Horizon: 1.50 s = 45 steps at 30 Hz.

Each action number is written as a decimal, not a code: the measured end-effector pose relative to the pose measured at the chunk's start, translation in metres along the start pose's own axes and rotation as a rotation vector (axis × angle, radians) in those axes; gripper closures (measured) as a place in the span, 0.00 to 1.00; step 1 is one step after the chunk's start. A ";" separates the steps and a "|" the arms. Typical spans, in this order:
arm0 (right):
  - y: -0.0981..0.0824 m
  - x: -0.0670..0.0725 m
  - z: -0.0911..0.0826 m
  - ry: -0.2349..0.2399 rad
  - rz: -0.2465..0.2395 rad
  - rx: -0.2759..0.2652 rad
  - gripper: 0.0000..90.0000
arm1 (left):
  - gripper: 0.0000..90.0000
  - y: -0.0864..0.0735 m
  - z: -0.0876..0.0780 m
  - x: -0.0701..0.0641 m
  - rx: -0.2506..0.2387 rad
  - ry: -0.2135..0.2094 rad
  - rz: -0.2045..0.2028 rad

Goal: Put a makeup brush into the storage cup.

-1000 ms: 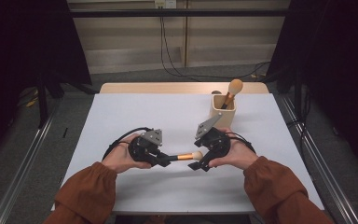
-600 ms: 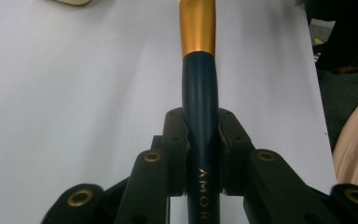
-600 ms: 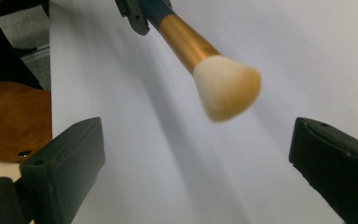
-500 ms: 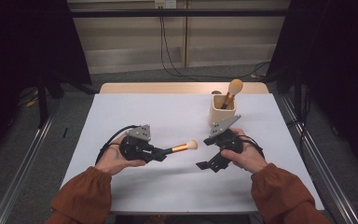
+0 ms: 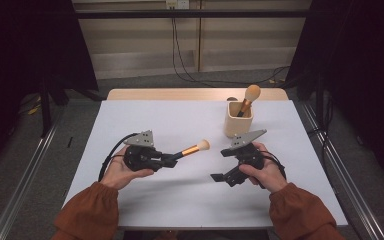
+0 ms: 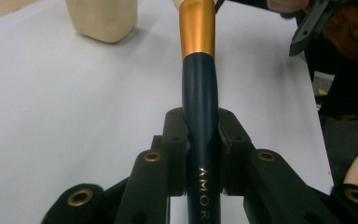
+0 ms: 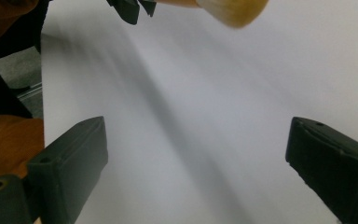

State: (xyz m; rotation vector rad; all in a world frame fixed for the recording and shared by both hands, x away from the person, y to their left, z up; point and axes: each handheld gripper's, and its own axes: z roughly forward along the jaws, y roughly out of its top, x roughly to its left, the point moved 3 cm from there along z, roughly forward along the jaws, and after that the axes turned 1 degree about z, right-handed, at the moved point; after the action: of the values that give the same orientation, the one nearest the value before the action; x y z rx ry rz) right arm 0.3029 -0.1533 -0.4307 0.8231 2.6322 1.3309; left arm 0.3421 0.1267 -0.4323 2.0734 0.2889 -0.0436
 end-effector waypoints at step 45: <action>0.021 0.009 0.019 0.086 -0.017 -0.494 0.05 | 0.85 0.013 0.005 -0.007 -0.241 0.011 -0.007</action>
State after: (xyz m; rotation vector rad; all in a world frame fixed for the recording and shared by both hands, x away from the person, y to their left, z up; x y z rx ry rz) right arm 0.3096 -0.1250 -0.4244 0.6757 2.1948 1.9289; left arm 0.3386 0.1151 -0.4221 1.8342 0.2939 -0.0012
